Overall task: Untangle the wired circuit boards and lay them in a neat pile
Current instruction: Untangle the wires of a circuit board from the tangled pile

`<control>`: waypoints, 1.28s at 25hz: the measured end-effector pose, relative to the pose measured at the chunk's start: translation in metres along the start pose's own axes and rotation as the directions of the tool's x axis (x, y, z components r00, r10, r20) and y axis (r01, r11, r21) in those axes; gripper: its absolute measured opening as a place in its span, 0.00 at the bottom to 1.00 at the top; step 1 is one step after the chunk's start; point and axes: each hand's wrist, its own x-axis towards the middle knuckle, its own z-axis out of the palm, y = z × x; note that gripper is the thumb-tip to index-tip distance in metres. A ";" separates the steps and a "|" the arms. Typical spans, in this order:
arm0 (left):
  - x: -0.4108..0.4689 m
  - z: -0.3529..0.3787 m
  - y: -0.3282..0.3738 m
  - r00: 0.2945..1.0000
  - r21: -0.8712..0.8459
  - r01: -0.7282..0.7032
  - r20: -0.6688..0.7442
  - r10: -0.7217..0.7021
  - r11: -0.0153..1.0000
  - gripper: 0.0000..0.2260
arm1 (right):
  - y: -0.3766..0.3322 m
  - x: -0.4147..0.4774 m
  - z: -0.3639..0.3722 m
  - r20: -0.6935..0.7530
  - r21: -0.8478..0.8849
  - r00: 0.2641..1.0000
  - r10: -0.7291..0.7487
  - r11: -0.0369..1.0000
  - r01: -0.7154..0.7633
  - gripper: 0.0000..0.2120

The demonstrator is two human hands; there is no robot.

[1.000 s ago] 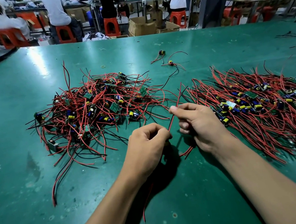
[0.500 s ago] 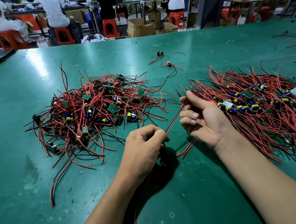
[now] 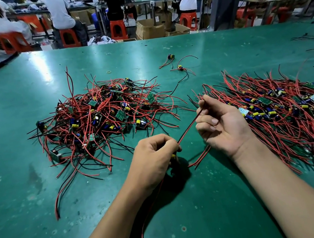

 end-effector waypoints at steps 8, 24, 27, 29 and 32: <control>0.001 -0.001 -0.002 0.999 -0.047 -0.009 -0.039 0.007 0.999 0.08 | 0.016 0.002 -0.008 0.098 -0.622 0.980 -0.171 0.759 0.195 0.17; 0.003 -0.001 -0.003 0.999 -0.015 0.010 -0.035 -0.011 1.000 0.08 | 0.018 0.009 -0.017 0.068 -0.740 0.983 -0.170 0.652 0.164 0.06; 0.002 -0.002 -0.002 1.000 -0.011 0.014 -0.013 -0.014 1.000 0.08 | 0.013 0.014 -0.022 0.031 -0.750 0.930 -0.366 0.607 0.264 0.05; 0.001 -0.002 0.000 1.000 -0.010 0.016 0.003 -0.016 1.000 0.08 | 0.012 0.016 -0.025 0.028 -0.757 0.893 -0.448 0.575 0.312 0.04; 0.001 -0.002 0.000 1.000 -0.019 0.021 0.002 -0.021 1.000 0.08 | 0.012 0.019 -0.028 0.036 -0.746 0.860 -0.509 0.559 0.362 0.04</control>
